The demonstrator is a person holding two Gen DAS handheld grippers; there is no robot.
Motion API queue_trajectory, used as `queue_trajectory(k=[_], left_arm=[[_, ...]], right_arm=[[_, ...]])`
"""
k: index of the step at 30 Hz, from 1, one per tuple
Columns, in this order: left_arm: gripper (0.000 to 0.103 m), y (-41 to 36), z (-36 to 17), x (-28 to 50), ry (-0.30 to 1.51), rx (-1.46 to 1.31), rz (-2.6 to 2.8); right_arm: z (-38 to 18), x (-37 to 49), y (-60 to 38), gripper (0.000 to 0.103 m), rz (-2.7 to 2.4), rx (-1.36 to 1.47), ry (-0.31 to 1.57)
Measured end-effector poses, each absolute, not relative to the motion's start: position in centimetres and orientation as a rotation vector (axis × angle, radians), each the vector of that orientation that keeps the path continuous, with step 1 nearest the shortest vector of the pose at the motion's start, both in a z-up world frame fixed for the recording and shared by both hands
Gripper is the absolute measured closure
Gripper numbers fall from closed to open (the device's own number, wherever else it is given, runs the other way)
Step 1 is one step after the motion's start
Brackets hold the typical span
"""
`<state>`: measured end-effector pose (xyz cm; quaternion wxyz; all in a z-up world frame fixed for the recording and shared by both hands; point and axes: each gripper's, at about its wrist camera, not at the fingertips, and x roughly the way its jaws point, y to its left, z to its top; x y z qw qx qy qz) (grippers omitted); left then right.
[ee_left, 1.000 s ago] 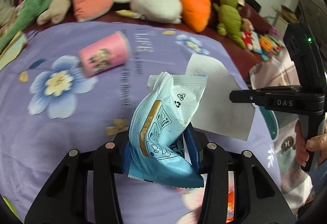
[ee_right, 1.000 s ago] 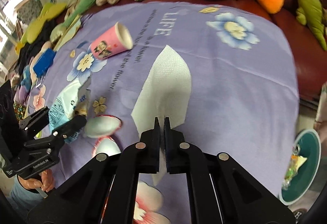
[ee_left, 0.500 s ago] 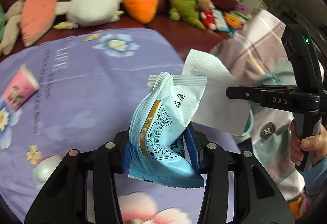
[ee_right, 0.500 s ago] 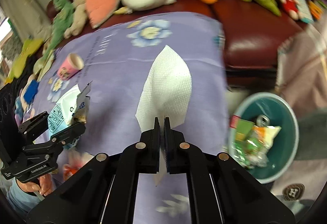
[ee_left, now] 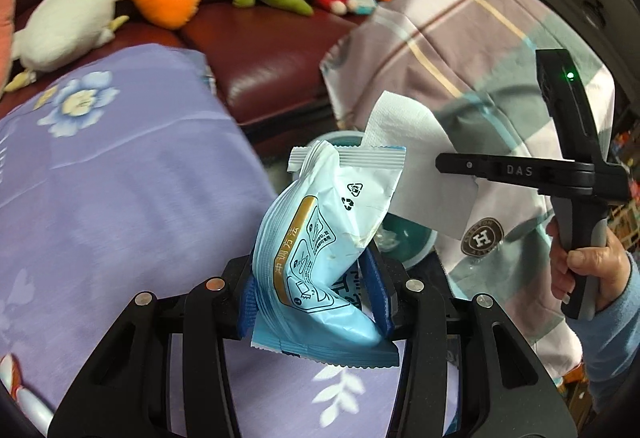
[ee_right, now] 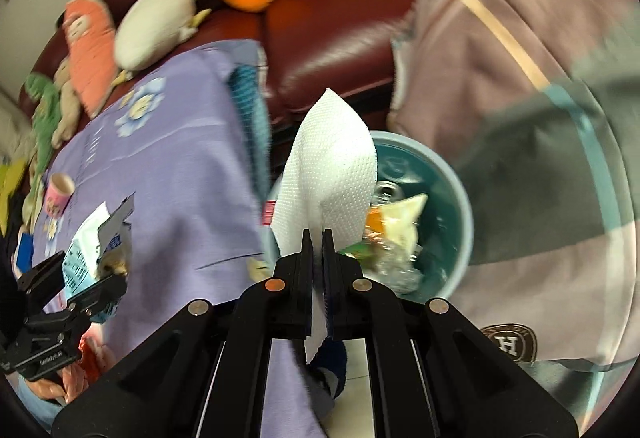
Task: Collect trash
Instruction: 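Carry the tissue and wrapper over the wastebasket and open the right gripper, then open the left gripper to drop the light-blue wrapper into the wastebasket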
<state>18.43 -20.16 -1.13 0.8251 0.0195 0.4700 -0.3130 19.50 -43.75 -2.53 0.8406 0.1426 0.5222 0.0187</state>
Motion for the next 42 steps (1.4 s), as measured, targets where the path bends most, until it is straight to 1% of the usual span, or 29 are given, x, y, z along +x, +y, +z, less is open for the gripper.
queue_trajectory(k=[10, 11, 12, 14, 17, 18, 19, 21, 22, 25, 26, 29, 31, 42], left_arm=[[0.057, -24.7, -3.7, 20.4, 1.058, 0.069, -0.695], [0.057, -25.0, -3.8, 20.6, 1.062, 0.070, -0.696], [0.057, -25.2, -4.1, 20.8, 1.066, 0.071, -0.695], [0.057, -25.7, -4.6, 21.1, 1.078, 0.070, -0.695], [0.057, -26.2, -5.2, 21.6, 1.092, 0.074, -0.691], [0.057, -26.3, -5.4, 21.7, 1.095, 0.074, -0.690], [0.057, -26.4, -5.6, 21.8, 1.100, 0.073, -0.689], [0.057, -26.4, -5.8, 21.9, 1.103, 0.073, -0.687], [0.057, -26.5, -5.9, 22.0, 1.104, 0.073, -0.687], [0.057, -26.7, -5.9, 22.1, 1.104, 0.072, -0.690], [0.057, -26.9, -5.9, 22.1, 1.102, 0.073, -0.693], [0.057, -27.4, -6.0, 22.2, 1.100, 0.074, -0.697], [0.057, -27.9, -6.2, 22.3, 1.105, 0.075, -0.701], [0.057, -30.7, -7.3, 23.0, 1.121, 0.110, -0.728]], right_arm=[[-6.8, 20.0, -47.3, 0.094, 0.005, 0.334, 1.167], [-7.2, 20.2, -47.5, 0.091, 0.004, 0.331, 1.174], [-7.4, 20.3, -47.5, 0.078, 0.003, 0.330, 1.178], [-7.9, 20.5, -47.8, 0.058, 0.009, 0.343, 1.183], [-8.2, 20.7, -48.1, 0.058, 0.005, 0.347, 1.186], [-8.2, 20.7, -48.2, 0.055, 0.006, 0.351, 1.188], [-8.2, 20.7, -48.3, 0.051, 0.005, 0.348, 1.189], [-7.8, 20.5, -48.3, 0.032, 0.001, 0.342, 1.181], [-7.5, 20.4, -48.2, 0.030, 0.000, 0.337, 1.175], [-6.9, 20.2, -48.1, 0.029, 0.005, 0.326, 1.172], [-6.8, 20.2, -48.1, 0.026, 0.005, 0.321, 1.173], [-6.3, 20.0, -48.0, 0.024, -0.005, 0.293, 1.170], [-6.0, 19.8, -48.2, 0.020, -0.016, 0.281, 1.167], [-4.9, 18.7, -50.5, 0.019, -0.085, 0.298, 1.151]])
